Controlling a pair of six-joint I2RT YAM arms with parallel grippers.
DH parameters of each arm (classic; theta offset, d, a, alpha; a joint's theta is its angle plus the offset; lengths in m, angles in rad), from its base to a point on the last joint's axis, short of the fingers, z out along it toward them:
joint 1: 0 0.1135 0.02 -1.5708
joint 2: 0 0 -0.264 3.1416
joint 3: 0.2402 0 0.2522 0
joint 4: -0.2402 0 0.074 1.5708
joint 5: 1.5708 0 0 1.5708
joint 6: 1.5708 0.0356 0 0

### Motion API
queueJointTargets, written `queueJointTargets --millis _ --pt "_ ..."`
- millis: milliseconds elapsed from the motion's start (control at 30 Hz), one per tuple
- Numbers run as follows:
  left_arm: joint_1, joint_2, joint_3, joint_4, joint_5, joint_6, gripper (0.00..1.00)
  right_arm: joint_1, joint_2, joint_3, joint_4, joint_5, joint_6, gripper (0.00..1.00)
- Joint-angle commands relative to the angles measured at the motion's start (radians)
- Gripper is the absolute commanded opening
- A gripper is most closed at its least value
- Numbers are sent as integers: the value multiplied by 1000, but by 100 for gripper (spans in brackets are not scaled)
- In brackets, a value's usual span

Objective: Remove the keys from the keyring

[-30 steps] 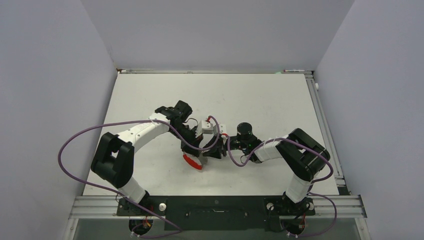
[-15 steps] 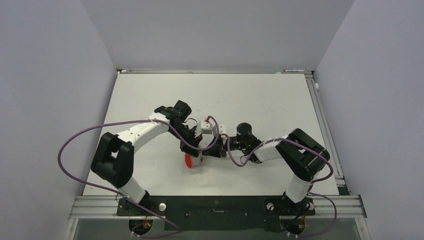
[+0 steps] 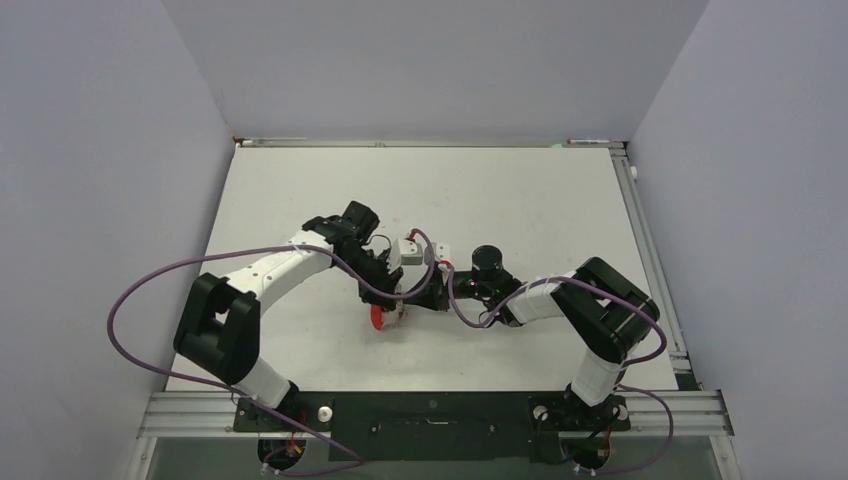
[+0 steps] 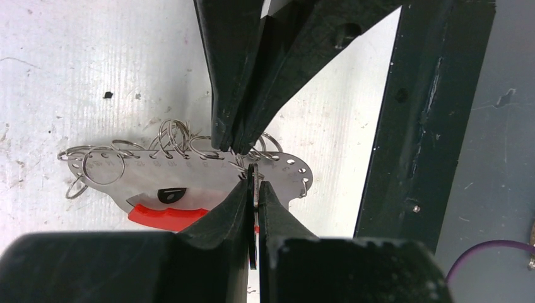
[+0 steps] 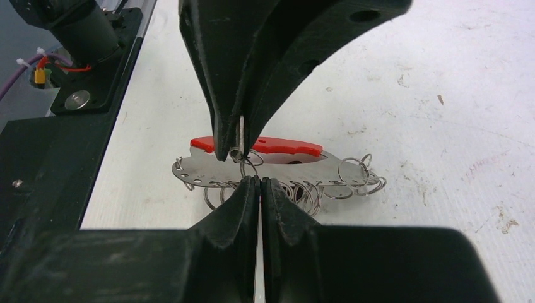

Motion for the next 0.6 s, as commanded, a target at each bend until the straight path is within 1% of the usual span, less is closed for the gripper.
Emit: queueJointTargets --millis 0,200,367,567 --pt "1 -72 -23 77 0 -29 0 -16 -10 37 2 57 73 5" --pt "2 -78 -54 107 -41 -45 0 -29 -17 34 7 95 122 5" --pt "3 -76 -64 116 -69 -44 0 -41 -14 47 -28 116 156 5" --pt "2 -62 -78 114 -104 -25 0 -50 -15 26 50 153 230 5"
